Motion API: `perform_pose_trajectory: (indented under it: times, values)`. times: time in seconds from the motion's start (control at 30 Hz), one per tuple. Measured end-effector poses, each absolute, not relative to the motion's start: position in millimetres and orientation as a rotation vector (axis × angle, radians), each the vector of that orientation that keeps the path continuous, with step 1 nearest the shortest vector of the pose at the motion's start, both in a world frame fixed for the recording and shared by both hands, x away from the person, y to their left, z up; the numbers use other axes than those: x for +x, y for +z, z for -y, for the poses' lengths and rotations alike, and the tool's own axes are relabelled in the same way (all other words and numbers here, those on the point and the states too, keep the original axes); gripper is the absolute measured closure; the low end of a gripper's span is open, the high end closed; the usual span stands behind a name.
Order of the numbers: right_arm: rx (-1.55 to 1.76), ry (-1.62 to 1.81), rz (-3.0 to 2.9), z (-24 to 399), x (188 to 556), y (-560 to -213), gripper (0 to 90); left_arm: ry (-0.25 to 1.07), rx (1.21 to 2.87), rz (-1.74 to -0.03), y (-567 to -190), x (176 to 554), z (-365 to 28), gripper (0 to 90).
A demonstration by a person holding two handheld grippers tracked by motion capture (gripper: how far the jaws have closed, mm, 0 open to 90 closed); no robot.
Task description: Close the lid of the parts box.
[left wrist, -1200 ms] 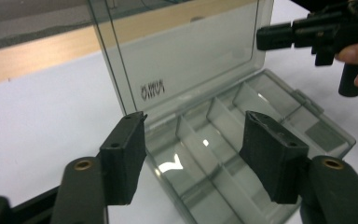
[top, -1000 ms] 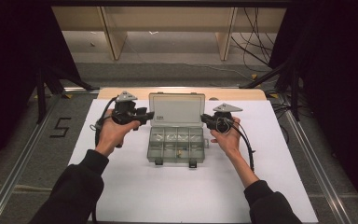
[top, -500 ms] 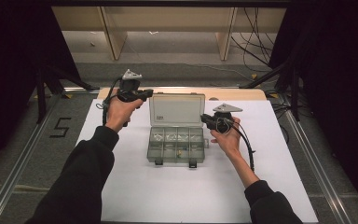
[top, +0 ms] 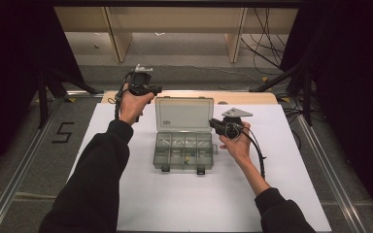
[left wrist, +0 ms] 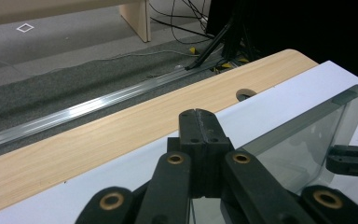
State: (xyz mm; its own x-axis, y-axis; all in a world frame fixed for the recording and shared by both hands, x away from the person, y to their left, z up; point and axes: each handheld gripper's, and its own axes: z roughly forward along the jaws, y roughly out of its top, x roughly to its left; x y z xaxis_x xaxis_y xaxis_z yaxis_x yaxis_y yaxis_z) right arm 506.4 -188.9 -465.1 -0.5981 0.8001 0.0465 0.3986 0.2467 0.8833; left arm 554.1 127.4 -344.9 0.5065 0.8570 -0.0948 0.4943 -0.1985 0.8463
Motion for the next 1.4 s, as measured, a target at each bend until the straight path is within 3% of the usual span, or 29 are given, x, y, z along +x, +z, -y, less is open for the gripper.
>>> perform_pose_trajectory:
  times: [0.67,1.0,1.4]
  values:
    - [1.099,1.305,-2.105,188.6,506.0,-465.1,81.9,0.474,1.902,-1.150,-359.9,561.7,-118.2,90.0]
    - [1.158,1.354,-2.062,198.9,497.8,-446.3,49.3,0.449,1.920,-1.122,-356.6,552.2,-119.5,90.0]
    - [1.028,1.447,-2.109,202.6,460.7,-409.9,32.1,0.410,1.933,-1.052,-360.7,522.3,-126.1,90.0]
